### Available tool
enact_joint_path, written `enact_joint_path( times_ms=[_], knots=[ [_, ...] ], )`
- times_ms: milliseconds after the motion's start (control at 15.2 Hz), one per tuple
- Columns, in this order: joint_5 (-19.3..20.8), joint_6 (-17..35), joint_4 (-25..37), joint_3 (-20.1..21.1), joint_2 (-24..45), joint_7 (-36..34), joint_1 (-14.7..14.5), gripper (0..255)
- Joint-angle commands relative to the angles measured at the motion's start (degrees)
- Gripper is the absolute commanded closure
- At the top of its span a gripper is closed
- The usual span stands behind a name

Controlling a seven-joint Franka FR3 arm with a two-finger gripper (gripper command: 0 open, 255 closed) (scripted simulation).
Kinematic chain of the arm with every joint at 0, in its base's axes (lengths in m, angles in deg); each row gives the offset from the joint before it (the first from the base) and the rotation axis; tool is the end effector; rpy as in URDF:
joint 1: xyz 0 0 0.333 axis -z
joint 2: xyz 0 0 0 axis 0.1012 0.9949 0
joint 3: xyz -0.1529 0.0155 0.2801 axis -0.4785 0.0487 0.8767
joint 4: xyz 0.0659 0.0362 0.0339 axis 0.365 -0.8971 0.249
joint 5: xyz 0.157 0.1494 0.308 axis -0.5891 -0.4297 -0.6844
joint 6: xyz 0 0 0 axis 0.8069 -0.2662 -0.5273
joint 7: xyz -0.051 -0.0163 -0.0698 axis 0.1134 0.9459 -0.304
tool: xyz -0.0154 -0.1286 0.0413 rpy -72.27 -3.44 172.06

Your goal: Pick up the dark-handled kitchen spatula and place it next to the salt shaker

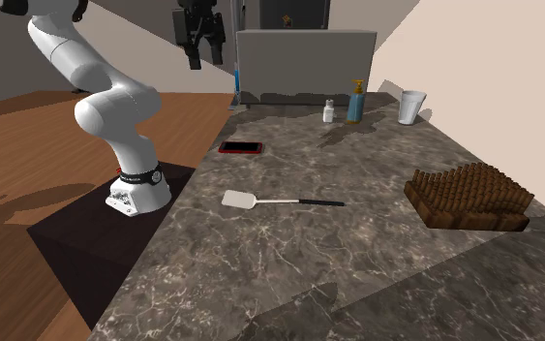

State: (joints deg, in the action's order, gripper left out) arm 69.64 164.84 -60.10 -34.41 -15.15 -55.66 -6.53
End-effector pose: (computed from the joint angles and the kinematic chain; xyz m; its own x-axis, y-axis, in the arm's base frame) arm 0.2959 -0.0265 0.5956 0.9969 0.0456 0.0645 0.0441 -0.9987 0.0241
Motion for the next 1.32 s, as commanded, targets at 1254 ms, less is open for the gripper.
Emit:
enact_joint_path(
  times_ms=[1254],
  knots=[
    [-1.4, 35.2, -5.4, -7.8, 29.8, 14.5, -3.4, 0]
  ],
)
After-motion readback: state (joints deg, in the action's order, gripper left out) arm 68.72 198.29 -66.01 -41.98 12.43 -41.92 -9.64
